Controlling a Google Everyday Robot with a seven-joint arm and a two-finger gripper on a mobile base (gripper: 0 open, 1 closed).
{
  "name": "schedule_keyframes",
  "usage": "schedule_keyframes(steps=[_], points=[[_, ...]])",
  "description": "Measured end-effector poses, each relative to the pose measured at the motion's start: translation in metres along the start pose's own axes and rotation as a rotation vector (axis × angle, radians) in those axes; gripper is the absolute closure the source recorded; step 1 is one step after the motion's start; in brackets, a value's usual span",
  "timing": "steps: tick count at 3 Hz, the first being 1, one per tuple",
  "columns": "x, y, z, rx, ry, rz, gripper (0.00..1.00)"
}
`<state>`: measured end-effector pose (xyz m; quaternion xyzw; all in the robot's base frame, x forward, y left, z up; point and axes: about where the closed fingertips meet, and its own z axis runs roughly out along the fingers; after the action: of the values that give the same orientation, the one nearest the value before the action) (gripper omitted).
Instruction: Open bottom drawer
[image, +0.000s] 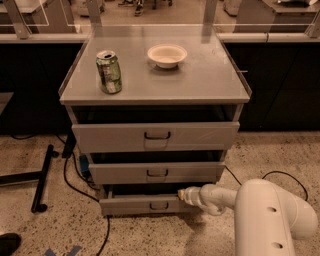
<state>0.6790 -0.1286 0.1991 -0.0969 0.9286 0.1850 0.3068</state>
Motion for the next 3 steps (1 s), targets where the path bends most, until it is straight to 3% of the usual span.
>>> schedule_keyframes(steps=[2, 3], points=[[0.0121, 0.0000, 0.0021, -0.006, 0.095, -0.037, 1.00], [0.0127, 0.0003, 0.0014, -0.007, 0.107, -0.045, 1.00]])
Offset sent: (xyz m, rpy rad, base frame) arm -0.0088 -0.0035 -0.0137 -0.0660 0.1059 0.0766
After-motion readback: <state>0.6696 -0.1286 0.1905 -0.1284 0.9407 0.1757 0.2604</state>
